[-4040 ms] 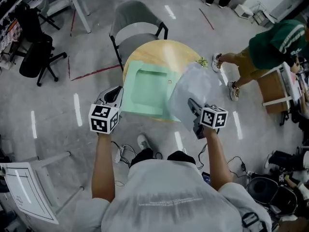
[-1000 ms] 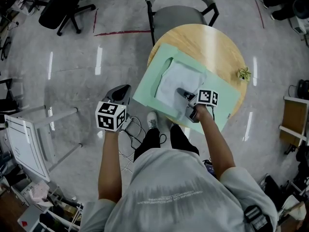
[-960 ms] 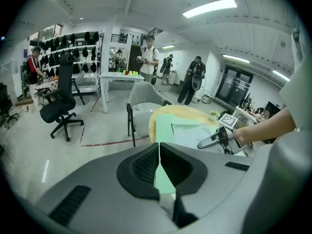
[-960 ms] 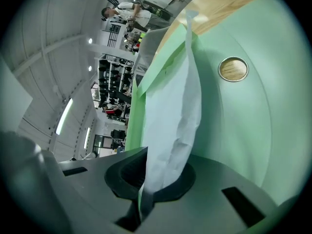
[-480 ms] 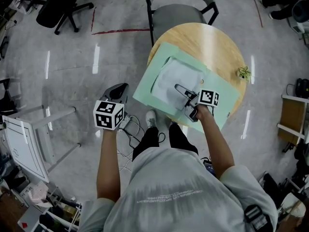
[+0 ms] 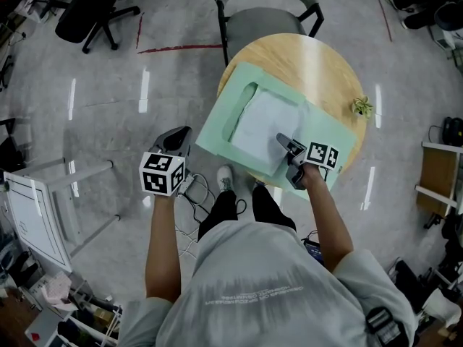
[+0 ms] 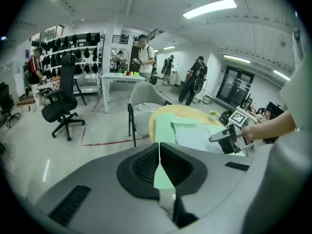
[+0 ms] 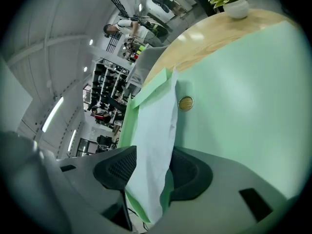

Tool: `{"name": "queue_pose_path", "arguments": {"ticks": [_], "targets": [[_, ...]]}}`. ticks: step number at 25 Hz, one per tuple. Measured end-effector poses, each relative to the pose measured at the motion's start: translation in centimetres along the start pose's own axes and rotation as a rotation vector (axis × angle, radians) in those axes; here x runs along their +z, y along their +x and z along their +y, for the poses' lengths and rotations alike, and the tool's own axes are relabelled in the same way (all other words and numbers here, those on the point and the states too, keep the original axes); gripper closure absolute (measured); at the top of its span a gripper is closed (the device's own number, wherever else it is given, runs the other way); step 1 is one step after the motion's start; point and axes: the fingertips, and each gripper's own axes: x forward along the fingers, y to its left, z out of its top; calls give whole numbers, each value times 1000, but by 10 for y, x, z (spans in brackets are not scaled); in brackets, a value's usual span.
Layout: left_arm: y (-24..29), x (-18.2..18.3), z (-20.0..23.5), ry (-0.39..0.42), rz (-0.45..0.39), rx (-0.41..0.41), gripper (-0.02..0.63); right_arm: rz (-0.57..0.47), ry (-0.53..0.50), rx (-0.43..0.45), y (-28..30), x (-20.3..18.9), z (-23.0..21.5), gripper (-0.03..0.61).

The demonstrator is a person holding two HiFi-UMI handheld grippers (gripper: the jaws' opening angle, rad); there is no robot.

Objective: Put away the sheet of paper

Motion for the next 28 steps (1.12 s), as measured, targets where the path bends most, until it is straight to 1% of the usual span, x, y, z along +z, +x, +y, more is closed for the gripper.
{"name": "queue_pose_path", "arguments": {"ticks": [1,4,6,7,9,17,28], "targets": [[-1,-1,-2,1,1,-1,589,1,-6,-14,-2,0,-3,349],[-2,-3,-5,0,2,0,589,-8,-43,-59,-6,3,-9,418],[-4,-5,-7,-2,4,3,589,-15,-26,-60,-6,4,-11,496],[-4,-6,-7,-4,6,4,589,-16,-10,-55,-4,4,-11,525],[-5,-9,-9,-6,9,4,589,-14,6,-44,1,5,-10,532],[-12,-18,-6,-26,14,16,589,13,8,-1,32,4,10,537],[-17,-26,5,-43,18,28,589,51,-1,10,57,1,21,537]]}}
